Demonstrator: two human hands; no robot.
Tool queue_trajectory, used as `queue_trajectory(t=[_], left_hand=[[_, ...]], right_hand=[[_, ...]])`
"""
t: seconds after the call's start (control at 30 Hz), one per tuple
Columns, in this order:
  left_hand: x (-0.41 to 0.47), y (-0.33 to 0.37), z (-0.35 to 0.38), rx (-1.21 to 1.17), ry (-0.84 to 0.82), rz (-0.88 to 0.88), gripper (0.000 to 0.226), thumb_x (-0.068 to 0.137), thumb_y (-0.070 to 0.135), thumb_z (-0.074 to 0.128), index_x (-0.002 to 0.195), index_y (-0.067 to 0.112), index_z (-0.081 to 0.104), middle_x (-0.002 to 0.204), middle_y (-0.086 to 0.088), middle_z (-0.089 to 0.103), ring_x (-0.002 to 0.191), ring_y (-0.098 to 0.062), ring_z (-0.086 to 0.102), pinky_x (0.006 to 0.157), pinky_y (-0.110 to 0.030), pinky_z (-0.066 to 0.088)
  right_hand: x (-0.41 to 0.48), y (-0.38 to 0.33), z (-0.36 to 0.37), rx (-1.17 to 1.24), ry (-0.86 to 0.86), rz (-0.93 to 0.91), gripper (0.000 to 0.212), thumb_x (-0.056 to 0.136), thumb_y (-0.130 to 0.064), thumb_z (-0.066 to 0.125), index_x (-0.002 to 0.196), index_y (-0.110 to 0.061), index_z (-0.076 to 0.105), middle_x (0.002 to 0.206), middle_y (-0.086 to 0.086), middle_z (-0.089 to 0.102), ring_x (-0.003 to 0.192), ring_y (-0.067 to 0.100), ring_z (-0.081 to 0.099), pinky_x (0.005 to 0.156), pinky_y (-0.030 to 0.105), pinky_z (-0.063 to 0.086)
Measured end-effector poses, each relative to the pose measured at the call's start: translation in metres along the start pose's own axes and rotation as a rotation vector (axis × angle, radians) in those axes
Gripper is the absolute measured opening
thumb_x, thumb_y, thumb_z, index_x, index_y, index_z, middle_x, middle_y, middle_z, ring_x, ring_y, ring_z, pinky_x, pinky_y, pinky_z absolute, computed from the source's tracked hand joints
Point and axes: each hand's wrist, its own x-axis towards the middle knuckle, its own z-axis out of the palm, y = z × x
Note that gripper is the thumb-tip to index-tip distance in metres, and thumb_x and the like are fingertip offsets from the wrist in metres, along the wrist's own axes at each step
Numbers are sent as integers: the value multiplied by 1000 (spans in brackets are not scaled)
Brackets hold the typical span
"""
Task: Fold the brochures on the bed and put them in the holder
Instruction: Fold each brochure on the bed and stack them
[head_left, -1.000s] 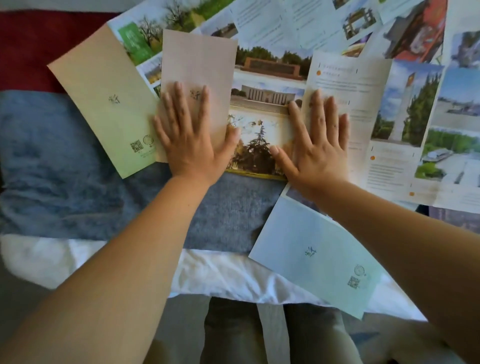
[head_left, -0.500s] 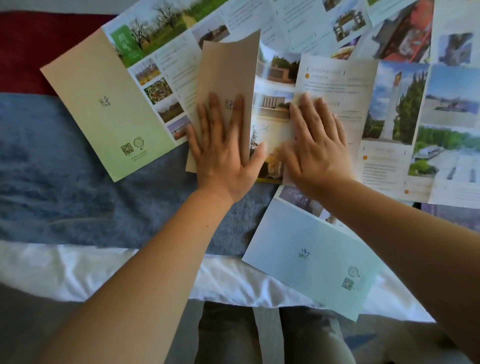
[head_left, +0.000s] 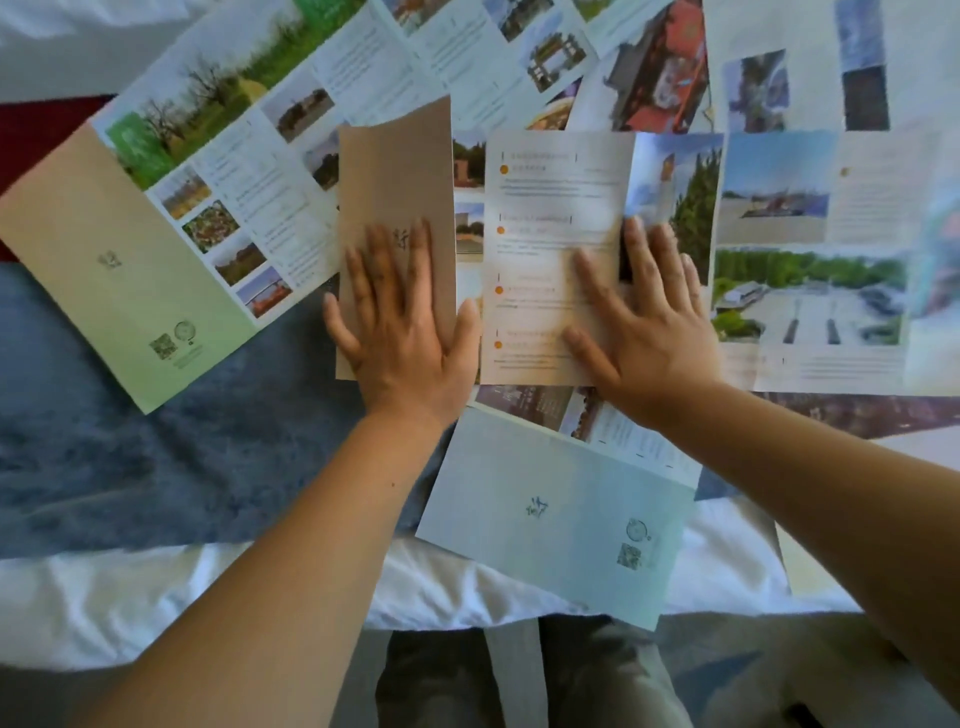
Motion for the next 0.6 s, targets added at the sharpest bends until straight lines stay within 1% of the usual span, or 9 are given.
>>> queue_trajectory(t=[0.13, 0.23, 0.3, 0.33, 0.4, 0.47, 0.5, 0.53, 0.6], left_hand=[[-10, 28, 3, -33, 13, 71, 77, 99, 61, 24, 165, 30, 0, 173, -12, 6, 159, -32, 8, 124, -59, 3], [-16, 45, 8, 2, 1, 137, 80, 96, 56, 31, 165, 27, 4, 172, -16, 2, 158, -37, 8, 125, -57, 14], [-17, 56, 11, 25, -11, 150, 81, 95, 54, 33, 165, 26, 5, 172, -17, -1, 158, -39, 5, 125, -58, 15], [-18, 61, 12, 31, -17, 149, 82, 94, 54, 34, 165, 27, 5, 172, -17, -2, 158, -40, 4, 125, -59, 14], [-19, 71, 16, 47, -29, 153, 83, 93, 55, 34, 165, 28, 4, 172, -16, -4, 158, -40, 1, 125, -59, 12], [-21, 79, 20, 57, -45, 156, 83, 92, 56, 33, 165, 29, 2, 172, -14, -6, 158, -40, -2, 126, -59, 9], [-21, 83, 22, 66, -52, 155, 84, 92, 57, 32, 165, 30, 1, 172, -14, -7, 158, -40, -4, 126, -59, 8], [-22, 87, 23, 78, -60, 150, 85, 91, 57, 31, 165, 30, 0, 172, -13, -8, 158, -40, -5, 126, -60, 7], [-23, 96, 25, 96, -67, 133, 84, 91, 58, 27, 165, 30, -1, 172, -14, -8, 158, -41, -6, 125, -62, 7]], right_hand=[[1, 3, 2, 92, 31, -6, 73, 104, -66, 20, 166, -32, 0, 173, 7, -13, 159, 29, -13, 126, 43, -4], [5, 10, -4, 243, 50, 16, 65, 110, -34, 35, 166, -14, 9, 174, 6, 2, 160, 24, -4, 128, 37, -1], [5, 20, -12, 231, 55, -26, 64, 107, -17, 43, 165, -9, 16, 173, 7, 10, 160, 25, 2, 129, 38, 4], [4, 26, -16, 193, 66, -30, 65, 106, -19, 46, 165, -11, 18, 173, 9, 11, 160, 28, 4, 129, 43, 9], [-1, 40, -21, 43, 112, 49, 68, 104, -45, 43, 165, -27, 19, 173, 13, 7, 159, 35, 2, 127, 55, 15], [-7, 56, -22, -65, 108, 130, 76, 98, -74, 28, 164, -43, 9, 173, 15, -4, 159, 39, -5, 127, 58, 8], [-9, 63, -21, -68, 91, 136, 81, 94, -82, 22, 163, -45, 3, 173, 14, -9, 159, 38, -8, 128, 57, 4], [-11, 70, -19, -55, 78, 125, 86, 92, -86, 19, 164, -44, -1, 173, 13, -12, 159, 37, -10, 128, 56, 3], [-13, 78, -10, -25, 78, 95, 87, 94, -83, 15, 165, -37, -2, 173, 11, -13, 159, 35, -11, 128, 54, 3]])
